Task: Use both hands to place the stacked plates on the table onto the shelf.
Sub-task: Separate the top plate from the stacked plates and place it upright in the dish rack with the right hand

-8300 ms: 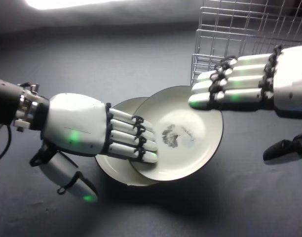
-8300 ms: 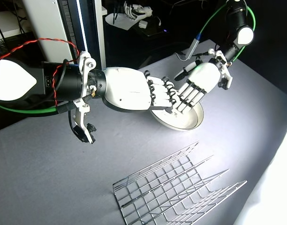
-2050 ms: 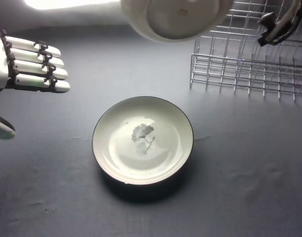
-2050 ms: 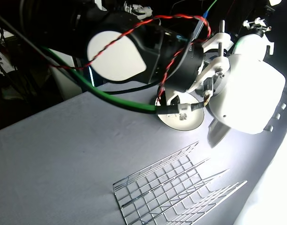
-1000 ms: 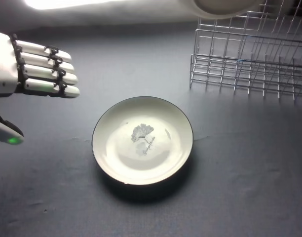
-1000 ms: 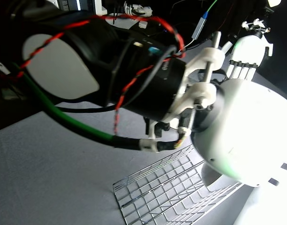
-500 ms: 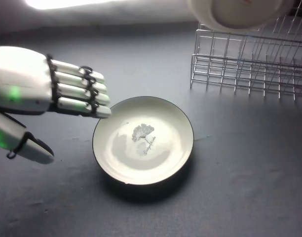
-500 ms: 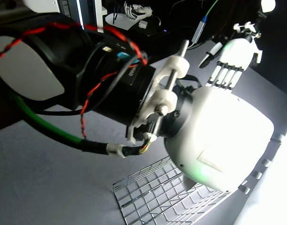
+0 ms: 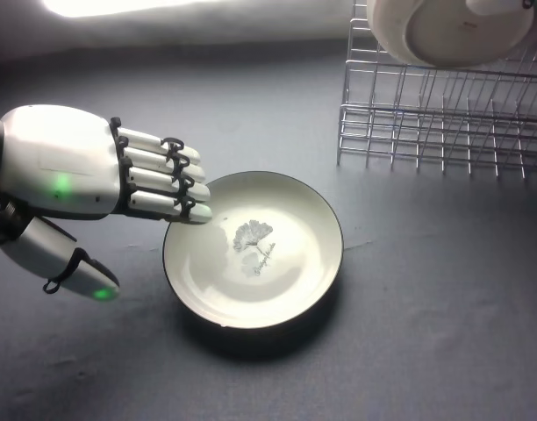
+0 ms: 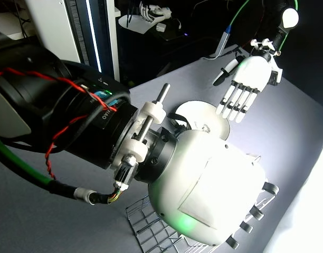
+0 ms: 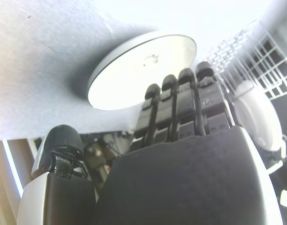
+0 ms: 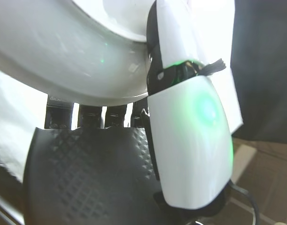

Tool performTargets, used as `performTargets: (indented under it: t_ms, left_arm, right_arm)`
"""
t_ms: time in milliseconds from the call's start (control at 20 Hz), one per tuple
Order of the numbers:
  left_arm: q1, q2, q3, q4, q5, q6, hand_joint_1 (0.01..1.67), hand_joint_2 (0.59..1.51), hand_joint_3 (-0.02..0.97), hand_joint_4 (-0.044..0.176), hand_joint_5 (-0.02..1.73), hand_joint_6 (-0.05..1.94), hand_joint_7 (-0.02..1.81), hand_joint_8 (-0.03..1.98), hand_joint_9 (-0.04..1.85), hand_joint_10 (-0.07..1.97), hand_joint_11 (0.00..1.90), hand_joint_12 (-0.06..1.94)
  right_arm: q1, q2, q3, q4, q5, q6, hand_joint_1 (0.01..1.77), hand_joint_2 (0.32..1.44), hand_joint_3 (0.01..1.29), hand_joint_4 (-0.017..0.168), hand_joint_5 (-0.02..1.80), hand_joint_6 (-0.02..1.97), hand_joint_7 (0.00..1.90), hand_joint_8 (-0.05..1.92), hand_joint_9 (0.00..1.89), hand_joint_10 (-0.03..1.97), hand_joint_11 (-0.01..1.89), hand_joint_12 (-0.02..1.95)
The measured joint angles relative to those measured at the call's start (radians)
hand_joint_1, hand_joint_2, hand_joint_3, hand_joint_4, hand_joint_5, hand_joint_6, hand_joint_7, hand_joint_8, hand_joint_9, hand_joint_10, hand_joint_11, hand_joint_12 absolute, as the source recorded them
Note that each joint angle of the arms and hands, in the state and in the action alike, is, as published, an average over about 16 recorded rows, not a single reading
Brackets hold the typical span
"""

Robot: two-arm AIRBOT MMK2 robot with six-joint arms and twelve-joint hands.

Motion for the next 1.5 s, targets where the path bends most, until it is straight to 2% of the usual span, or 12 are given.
performTargets:
  t_ms: [550,700,950,1150,1350,1500]
  left_arm:
    - [0.024,-0.014,0.003,0.022,0.033,-0.03,0.01,1.214,0.019,0.001,0.05,0.02,0.04,0.01,0.02,0.01,0.02,0.01]
    - [0.03,-0.014,0.004,0.028,0.035,-0.037,0.01,1.215,0.019,0.001,0.05,0.02,0.04,0.01,0.02,0.01,0.02,0.01]
    - [0.039,-0.014,0.005,0.032,0.036,-0.042,0.01,1.216,0.019,0.001,0.05,0.02,0.04,0.01,0.02,0.01,0.02,0.01]
    - [0.044,-0.014,0.006,0.032,0.036,-0.043,0.01,1.216,0.019,0.001,0.05,0.02,0.04,0.01,0.02,0.01,0.02,0.01]
    - [0.046,-0.014,0.006,0.032,0.038,-0.043,0.01,1.216,0.019,0.001,0.05,0.02,0.04,0.01,0.02,0.01,0.02,0.01]
    - [0.048,-0.015,0.006,0.032,0.039,-0.043,0.01,1.215,0.019,0.001,0.05,0.02,0.04,0.01,0.02,0.01,0.02,0.01]
  right_arm:
    - [-0.134,-0.008,0.036,-0.01,0.063,0.002,1.37,1.0,0.01,-0.007,0.95,0.91,1.08,0.66,0.98,1.09,0.89,1.32]
    - [-0.16,-0.01,0.047,-0.009,0.084,0.004,1.36,1.01,0.01,-0.007,0.93,0.88,1.05,0.66,0.95,1.03,0.86,1.33]
    - [-0.193,-0.01,0.058,-0.006,0.122,0.011,1.31,1.02,0.01,-0.006,0.84,0.62,0.96,0.49,0.87,0.82,0.75,1.35]
    - [-0.21,-0.009,0.057,-0.022,0.146,0.014,1.23,1.03,0.01,-0.006,0.7,0.4,0.85,0.36,0.77,0.63,0.59,1.38]
    - [-0.206,-0.01,0.057,-0.059,0.165,0.014,1.14,1.05,0.01,-0.005,0.54,0.17,0.7,0.21,0.65,0.44,0.4,1.38]
    - [-0.193,-0.011,0.055,-0.091,0.178,0.01,1.09,1.05,0.01,-0.004,0.44,0.03,0.58,0.09,0.53,0.31,0.25,1.31]
